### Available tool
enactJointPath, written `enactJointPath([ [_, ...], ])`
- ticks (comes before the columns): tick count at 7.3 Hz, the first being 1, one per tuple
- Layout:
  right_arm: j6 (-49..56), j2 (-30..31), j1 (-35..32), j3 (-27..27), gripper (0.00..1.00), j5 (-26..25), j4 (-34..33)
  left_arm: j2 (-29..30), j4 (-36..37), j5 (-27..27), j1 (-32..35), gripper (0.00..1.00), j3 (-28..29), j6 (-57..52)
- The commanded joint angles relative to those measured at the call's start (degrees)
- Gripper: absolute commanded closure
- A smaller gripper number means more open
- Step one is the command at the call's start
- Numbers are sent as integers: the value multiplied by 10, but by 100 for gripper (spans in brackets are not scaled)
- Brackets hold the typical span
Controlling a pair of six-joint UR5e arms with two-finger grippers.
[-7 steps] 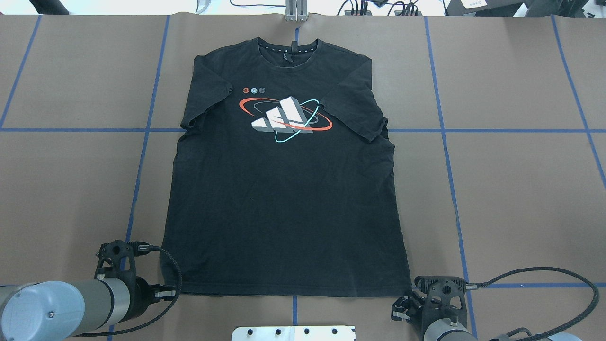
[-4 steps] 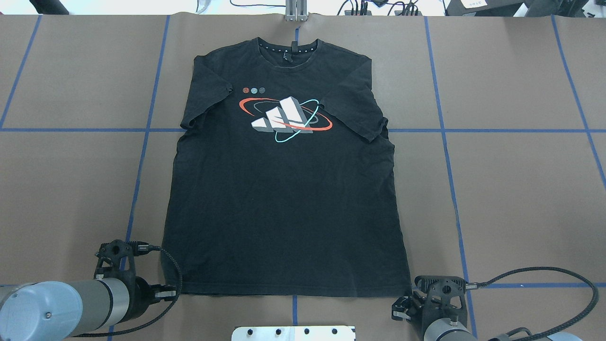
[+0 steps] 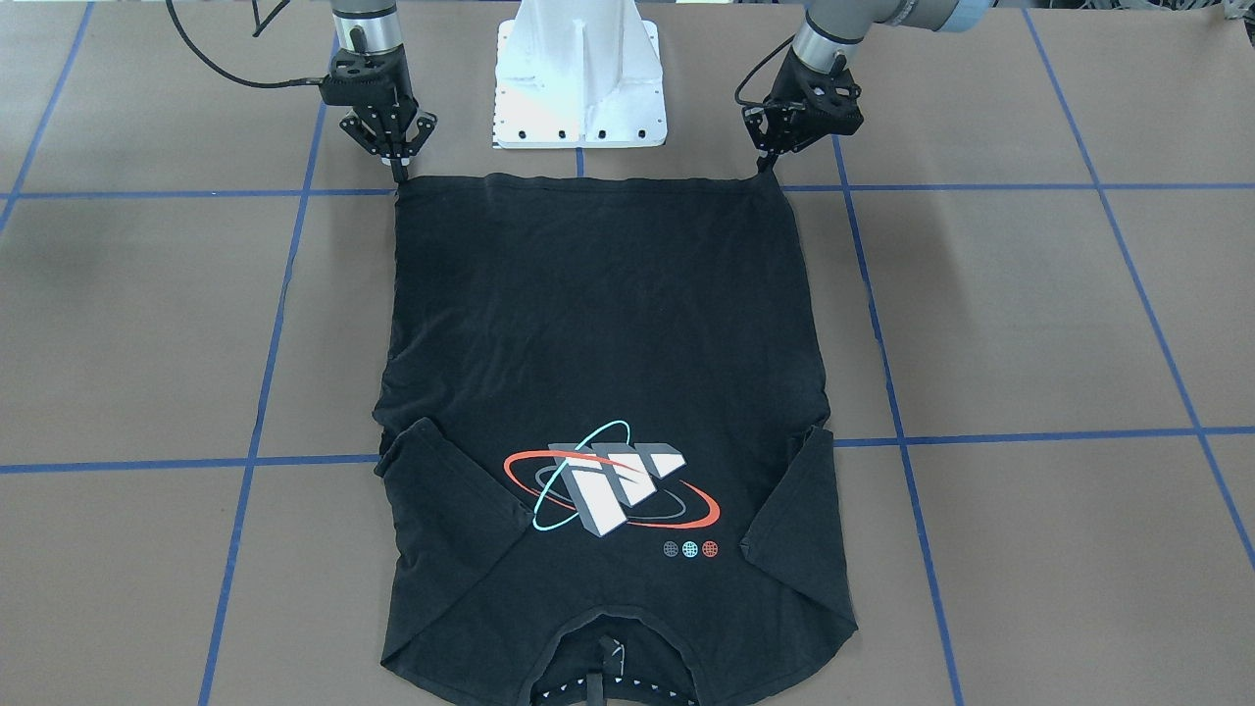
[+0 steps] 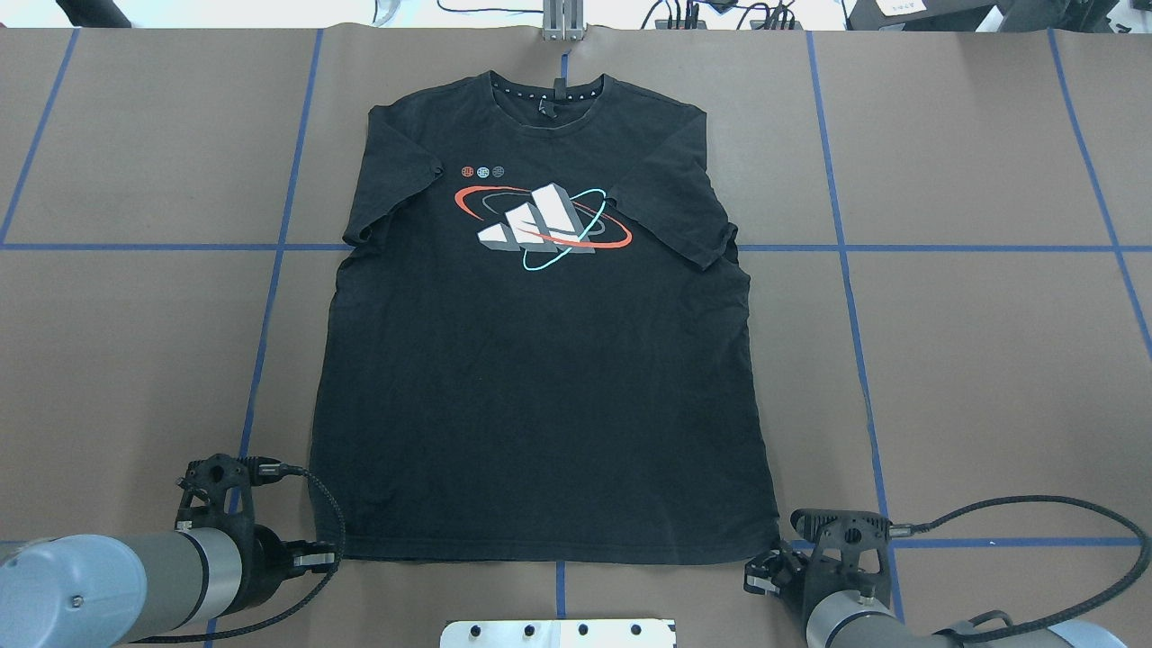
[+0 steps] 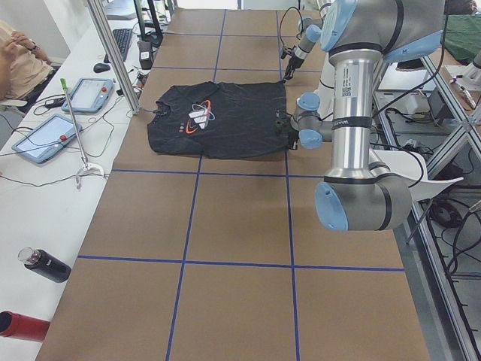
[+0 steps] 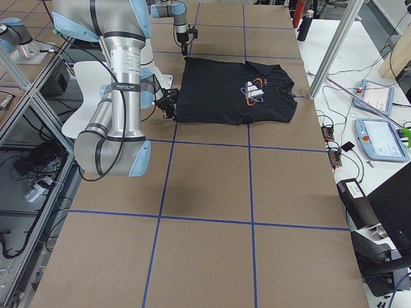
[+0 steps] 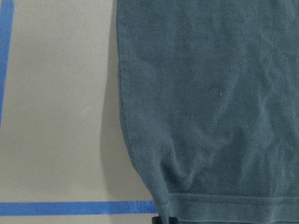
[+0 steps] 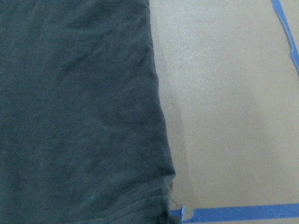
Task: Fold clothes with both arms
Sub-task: 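Grasp the hem corners with both grippers, then lift the hem with both grippers and fold it toward the collar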
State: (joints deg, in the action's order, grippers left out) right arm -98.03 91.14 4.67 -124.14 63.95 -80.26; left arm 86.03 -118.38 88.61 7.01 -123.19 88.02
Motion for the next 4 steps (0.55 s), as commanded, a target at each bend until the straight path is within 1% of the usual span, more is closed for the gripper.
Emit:
enactJointPath([
  [1, 4, 19, -18, -68, 100, 34, -11, -5, 2, 39, 18, 100, -52, -3],
  [2, 4, 29, -12, -135, 100, 77, -66, -22, 3, 69, 34, 100, -91, -26],
  [3, 4, 29, 24, -218, 100, 107, -137, -51, 3, 86, 35, 100, -143, -30],
  [4, 4, 27, 76, -292, 100, 108, -199, -91, 4, 114, 34, 100, -201, -30],
])
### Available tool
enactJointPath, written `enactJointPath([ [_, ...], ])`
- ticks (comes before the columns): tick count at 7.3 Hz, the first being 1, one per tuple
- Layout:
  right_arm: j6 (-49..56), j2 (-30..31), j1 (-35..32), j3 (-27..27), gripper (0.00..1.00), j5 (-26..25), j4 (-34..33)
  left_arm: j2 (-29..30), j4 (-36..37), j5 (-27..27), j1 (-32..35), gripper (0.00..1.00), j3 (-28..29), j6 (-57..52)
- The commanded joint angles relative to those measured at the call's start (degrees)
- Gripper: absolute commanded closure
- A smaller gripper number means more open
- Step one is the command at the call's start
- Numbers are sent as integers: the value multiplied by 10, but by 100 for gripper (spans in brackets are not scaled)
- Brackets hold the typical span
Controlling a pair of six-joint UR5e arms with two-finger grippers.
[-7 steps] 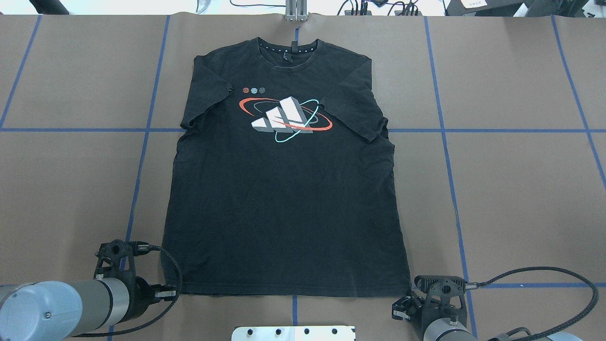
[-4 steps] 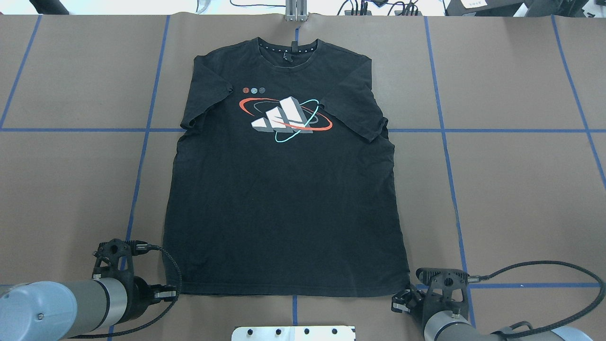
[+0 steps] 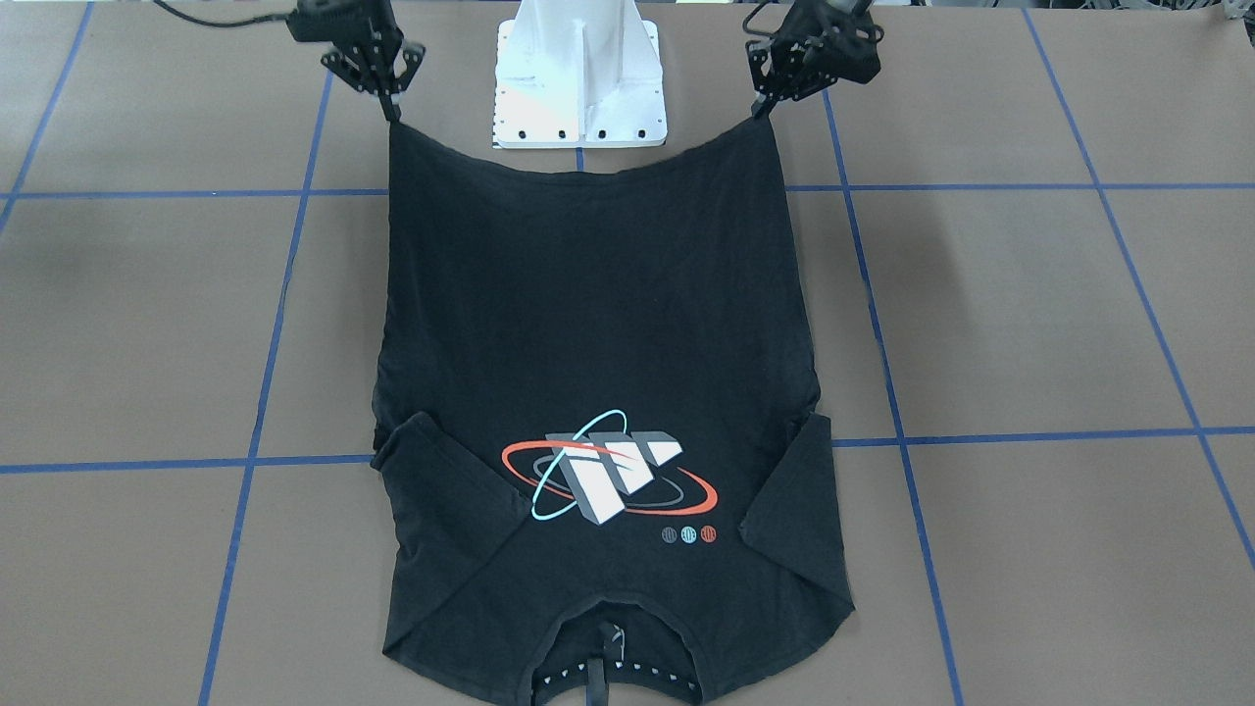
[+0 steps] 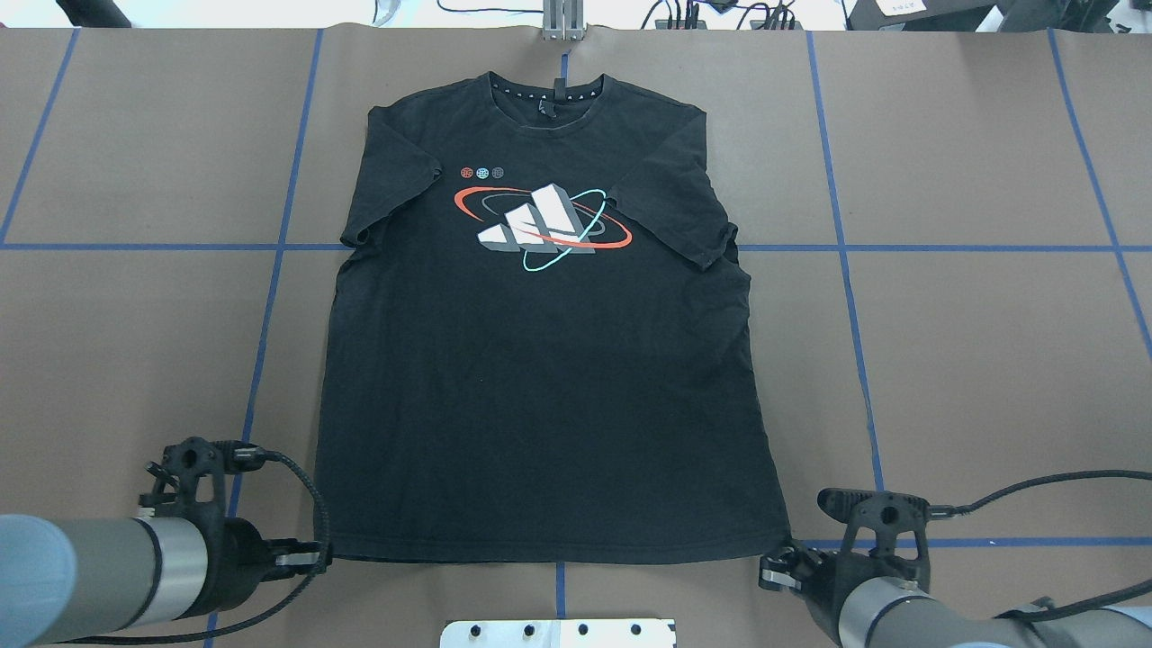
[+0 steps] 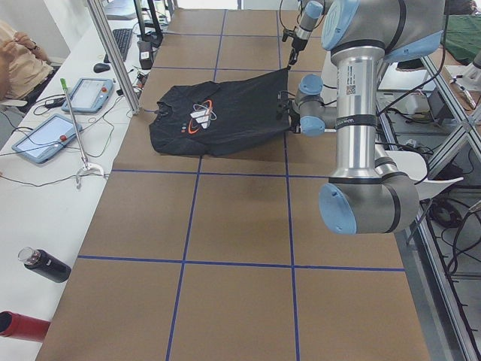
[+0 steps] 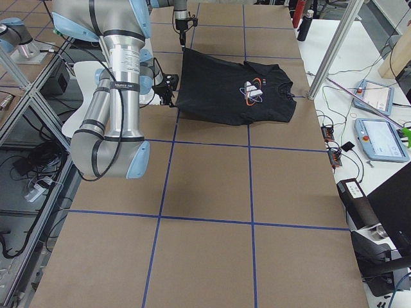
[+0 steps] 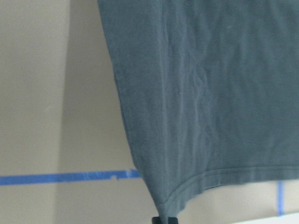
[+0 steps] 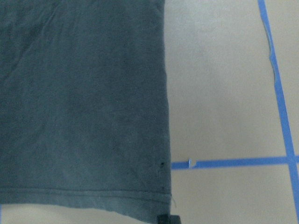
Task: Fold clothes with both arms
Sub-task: 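Lift the hem with both grippers and fold it toward the collar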
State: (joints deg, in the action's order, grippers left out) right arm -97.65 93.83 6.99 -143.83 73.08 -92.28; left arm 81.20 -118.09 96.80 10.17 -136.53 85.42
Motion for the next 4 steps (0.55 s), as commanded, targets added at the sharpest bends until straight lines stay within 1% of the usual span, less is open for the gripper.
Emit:
enactJointPath([
  [1, -2, -2, 88, -133, 100, 17, -106, -69, 1, 38, -6, 100, -104, -4],
  [2, -3, -13, 87, -132, 100, 15, -108, -67, 3, 40, -9, 100, -100, -4],
  [3, -3, -19, 54, -127, 100, 14, -112, -56, 25, 37, -7, 100, -95, -4],
  [4, -2, -37, 10, -109, 100, 16, -113, -30, 51, 31, 3, 100, -78, -4],
])
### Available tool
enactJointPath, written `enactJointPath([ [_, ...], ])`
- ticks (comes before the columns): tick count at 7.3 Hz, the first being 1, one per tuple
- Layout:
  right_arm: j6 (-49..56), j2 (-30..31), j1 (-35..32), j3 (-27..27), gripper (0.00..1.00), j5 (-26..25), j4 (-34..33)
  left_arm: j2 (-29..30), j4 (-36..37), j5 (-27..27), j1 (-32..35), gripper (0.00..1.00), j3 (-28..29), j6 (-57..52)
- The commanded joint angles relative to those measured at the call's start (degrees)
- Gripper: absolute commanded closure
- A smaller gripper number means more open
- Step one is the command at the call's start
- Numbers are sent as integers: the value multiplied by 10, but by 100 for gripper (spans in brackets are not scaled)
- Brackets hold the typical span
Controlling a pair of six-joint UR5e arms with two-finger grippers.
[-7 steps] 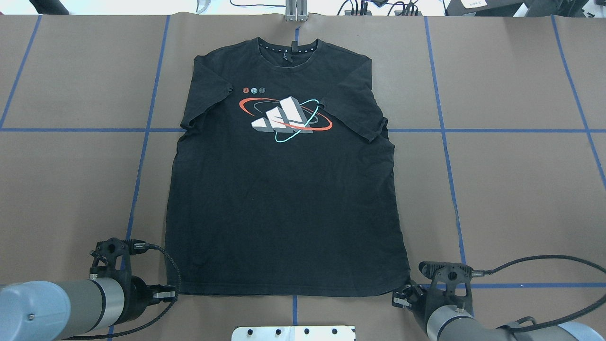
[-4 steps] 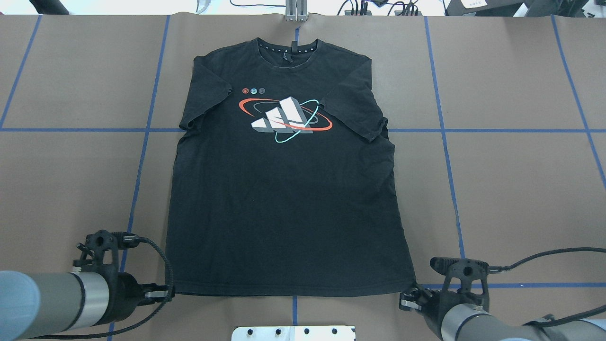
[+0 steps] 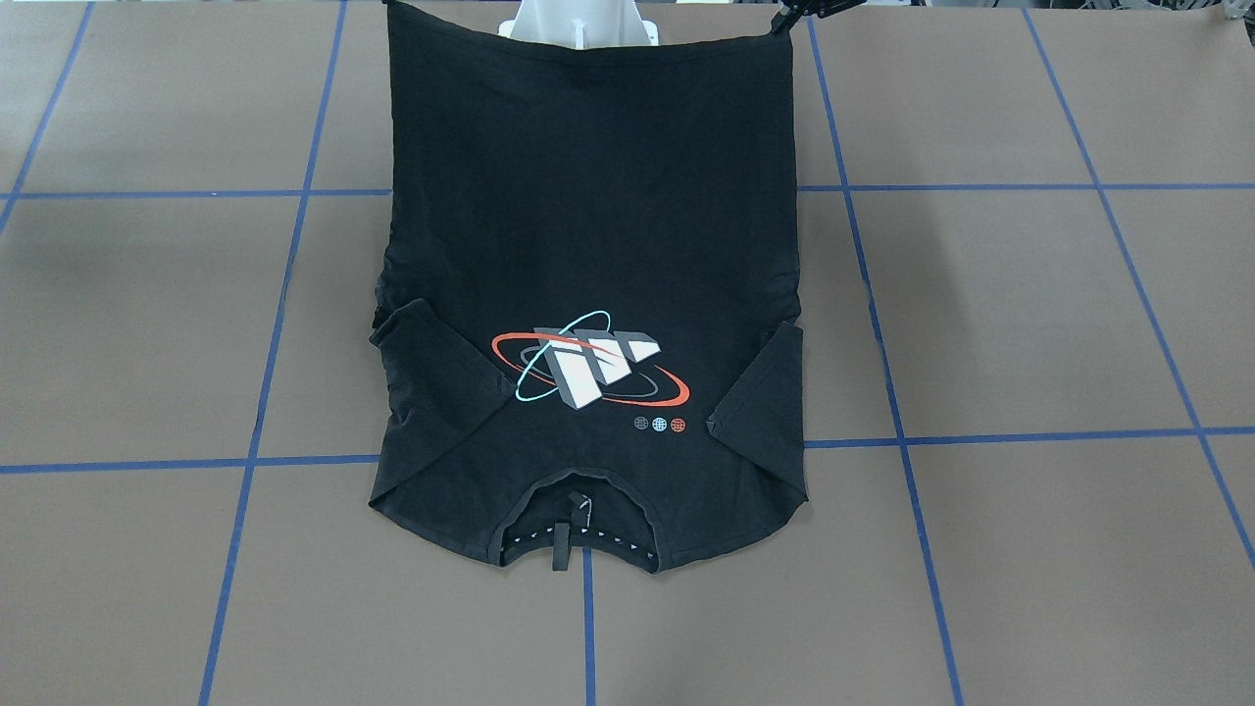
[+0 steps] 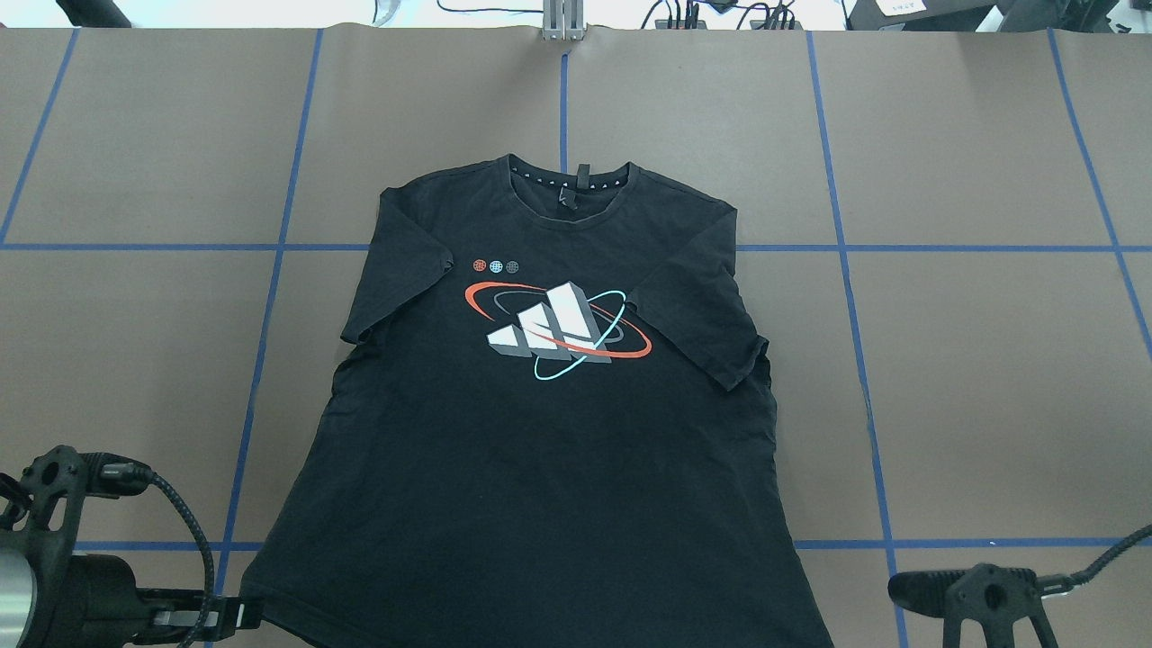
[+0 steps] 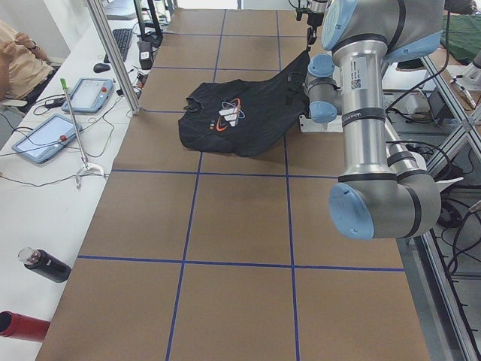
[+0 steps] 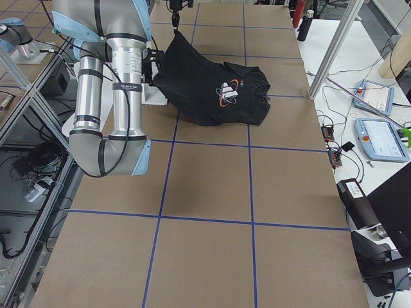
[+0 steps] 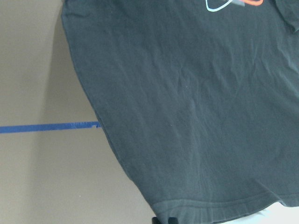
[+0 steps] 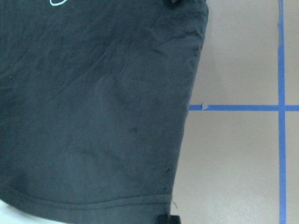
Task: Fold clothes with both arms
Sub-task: 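Lift the hem with both grippers and fold it toward the collar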
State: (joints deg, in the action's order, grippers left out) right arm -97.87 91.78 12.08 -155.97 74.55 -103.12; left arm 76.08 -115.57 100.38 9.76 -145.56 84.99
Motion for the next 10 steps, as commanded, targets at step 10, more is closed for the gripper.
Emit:
enactJointPath([
  [10, 92, -229, -411, 270, 100, 59, 3, 346, 30, -67, 310, 100, 373, -127],
])
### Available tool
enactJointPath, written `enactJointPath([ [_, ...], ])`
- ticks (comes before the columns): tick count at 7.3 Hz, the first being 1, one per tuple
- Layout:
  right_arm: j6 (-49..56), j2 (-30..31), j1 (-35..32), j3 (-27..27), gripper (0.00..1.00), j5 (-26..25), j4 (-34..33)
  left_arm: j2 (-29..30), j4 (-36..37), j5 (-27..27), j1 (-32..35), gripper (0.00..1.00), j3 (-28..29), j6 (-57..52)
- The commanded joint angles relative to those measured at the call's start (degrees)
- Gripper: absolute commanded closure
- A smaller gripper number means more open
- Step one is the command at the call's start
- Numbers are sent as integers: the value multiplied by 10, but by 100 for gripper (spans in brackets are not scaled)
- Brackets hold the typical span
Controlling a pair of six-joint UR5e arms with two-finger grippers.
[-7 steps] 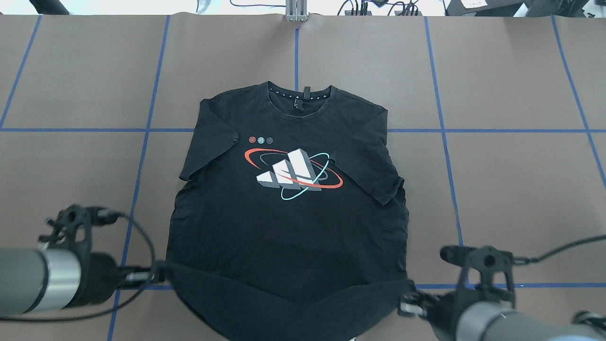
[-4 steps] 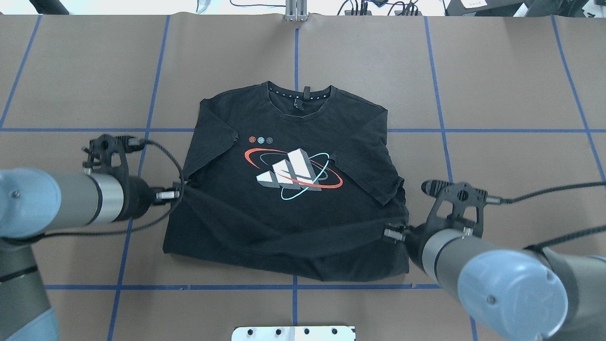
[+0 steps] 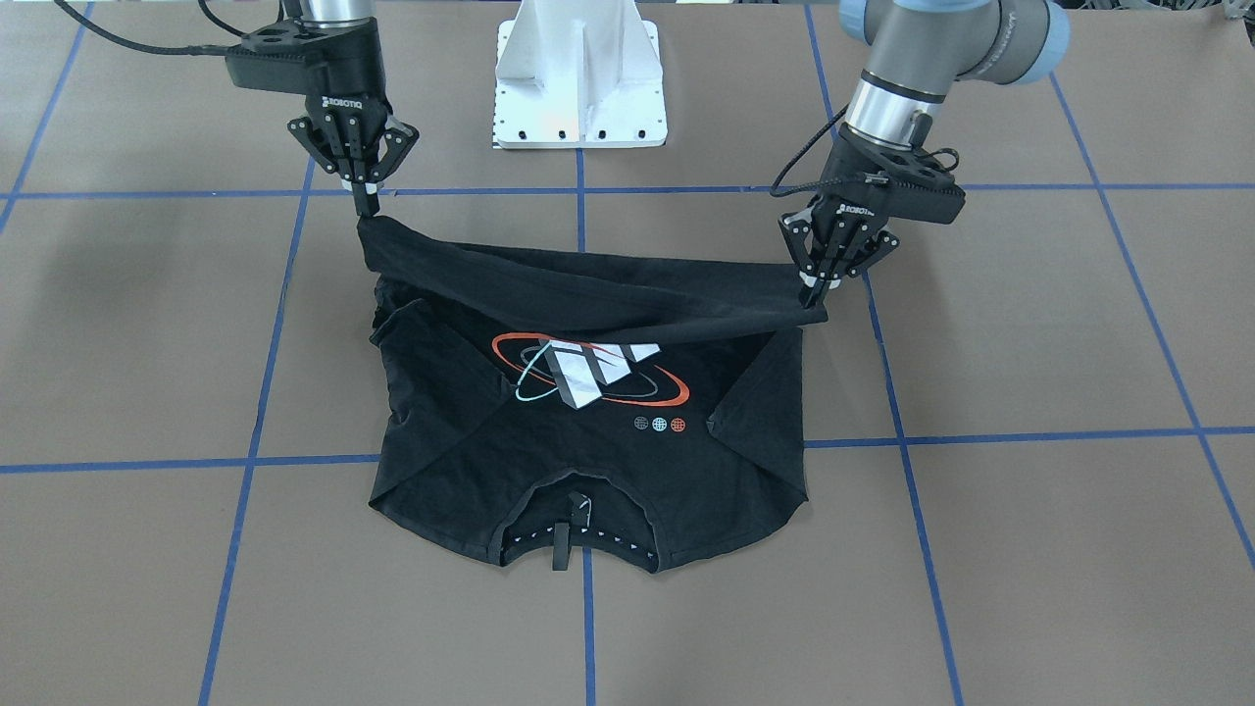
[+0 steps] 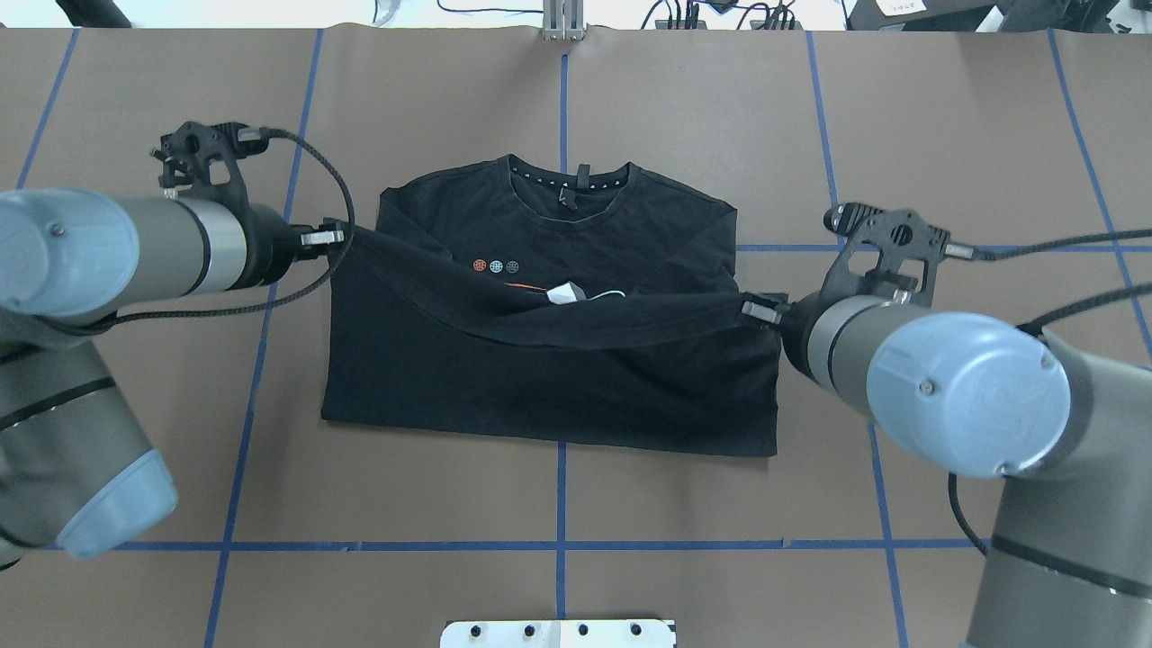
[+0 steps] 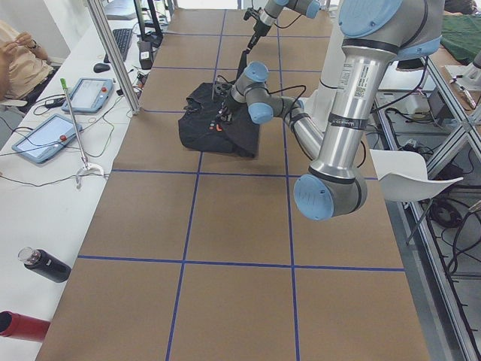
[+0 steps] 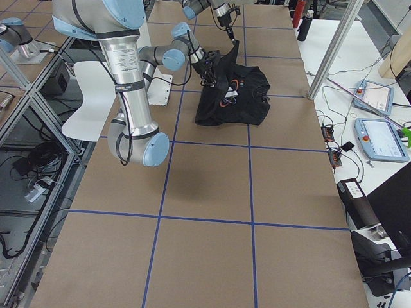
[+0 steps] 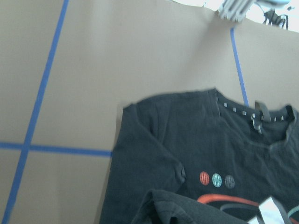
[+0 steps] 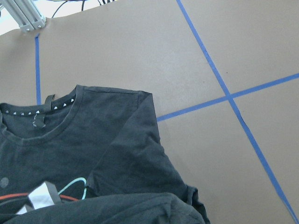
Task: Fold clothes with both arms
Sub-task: 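Lift the hem with both grippers and fold it toward the collar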
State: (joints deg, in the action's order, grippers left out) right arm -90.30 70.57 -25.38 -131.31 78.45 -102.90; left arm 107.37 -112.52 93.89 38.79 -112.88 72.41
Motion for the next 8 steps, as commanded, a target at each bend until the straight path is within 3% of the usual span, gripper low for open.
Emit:
enactJointPath([
  [1, 19, -37, -54, 64, 100, 21, 2, 61, -2, -2, 31, 100, 97, -20],
  [3, 29, -61, -77, 130, 100, 21, 19, 83, -8, -23, 38, 100, 156, -87],
  [5, 38, -61, -92, 202, 100, 21, 94, 141, -16, -25, 37, 100, 252, -91],
  [8, 47, -62, -105, 242, 100, 22, 104, 149, -31, -41, 37, 100, 302, -156],
])
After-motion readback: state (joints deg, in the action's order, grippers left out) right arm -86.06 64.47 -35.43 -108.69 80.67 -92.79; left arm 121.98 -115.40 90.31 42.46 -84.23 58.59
